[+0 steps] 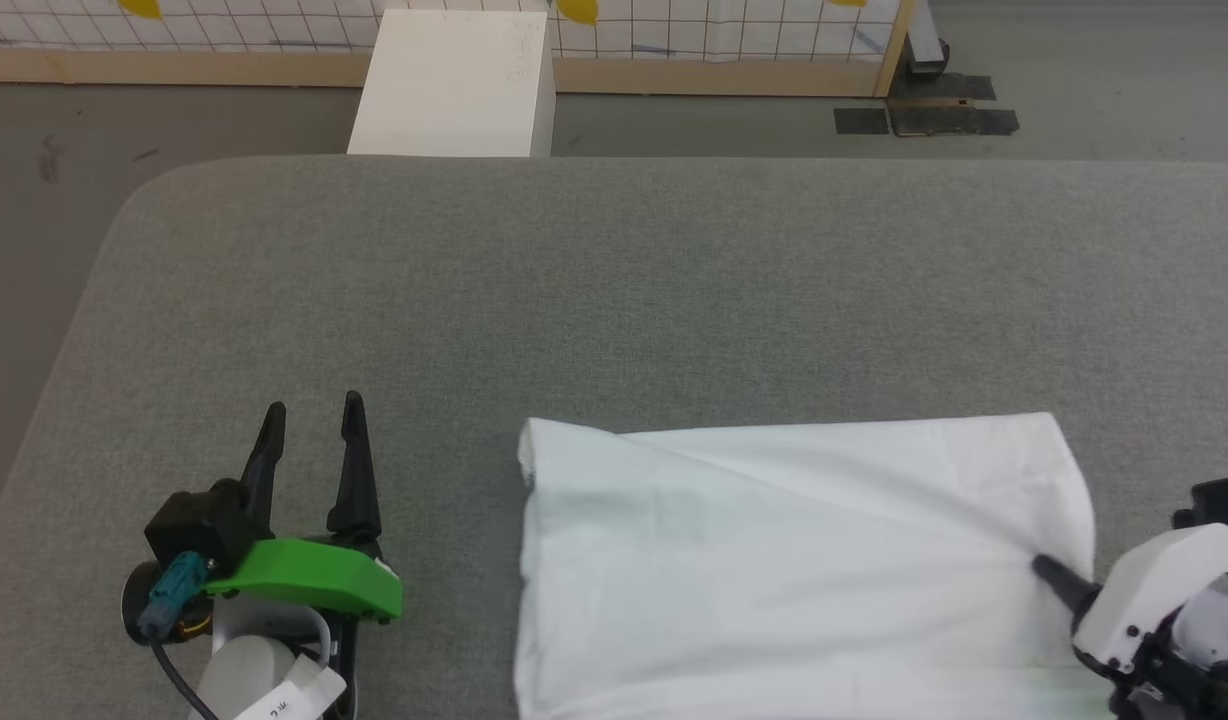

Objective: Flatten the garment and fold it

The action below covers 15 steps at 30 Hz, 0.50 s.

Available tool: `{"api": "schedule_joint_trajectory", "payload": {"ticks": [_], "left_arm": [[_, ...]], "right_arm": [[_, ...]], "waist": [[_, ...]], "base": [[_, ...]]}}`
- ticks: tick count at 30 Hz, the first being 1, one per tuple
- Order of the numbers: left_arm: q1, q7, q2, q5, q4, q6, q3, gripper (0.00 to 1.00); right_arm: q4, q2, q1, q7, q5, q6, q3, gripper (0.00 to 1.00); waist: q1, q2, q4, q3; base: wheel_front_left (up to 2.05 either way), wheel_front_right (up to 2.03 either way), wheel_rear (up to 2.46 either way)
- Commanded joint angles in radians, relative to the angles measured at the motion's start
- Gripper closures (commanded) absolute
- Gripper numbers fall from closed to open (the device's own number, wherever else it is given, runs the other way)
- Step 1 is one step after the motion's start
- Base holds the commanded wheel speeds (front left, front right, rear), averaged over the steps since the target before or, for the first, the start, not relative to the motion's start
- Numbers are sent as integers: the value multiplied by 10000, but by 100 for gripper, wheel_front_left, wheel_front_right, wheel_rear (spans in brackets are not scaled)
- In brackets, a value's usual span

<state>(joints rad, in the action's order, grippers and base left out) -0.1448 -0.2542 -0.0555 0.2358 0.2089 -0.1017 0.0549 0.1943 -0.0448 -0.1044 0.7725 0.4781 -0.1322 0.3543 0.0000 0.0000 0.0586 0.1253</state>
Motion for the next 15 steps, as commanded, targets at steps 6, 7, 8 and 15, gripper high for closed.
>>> {"api": "schedule_joint_trajectory", "payload": {"ticks": [6,7,8,15], "left_arm": [[73,-76,50,-47,-16,-58,35,0],[81,-76,50,-52,-18,-60,37,0],[114,-76,51,-45,-22,-62,42,0],[256,-76,52,-75,24,-65,79,0]], "right_arm": [[-629,-55,211,-111,-1830,15,1553,100],[-711,-55,267,-103,-2061,15,1747,100],[-965,-55,483,-54,-2558,15,2206,100],[-2860,-55,1216,-177,-2521,15,1182,100]], "waist": [[0,0,21,-35],[0,0,21,-45],[0,0,15,-81],[0,0,-88,-199]], "base": [[0,0,0],[0,0,0],[0,0,0],[0,0,0]]}}
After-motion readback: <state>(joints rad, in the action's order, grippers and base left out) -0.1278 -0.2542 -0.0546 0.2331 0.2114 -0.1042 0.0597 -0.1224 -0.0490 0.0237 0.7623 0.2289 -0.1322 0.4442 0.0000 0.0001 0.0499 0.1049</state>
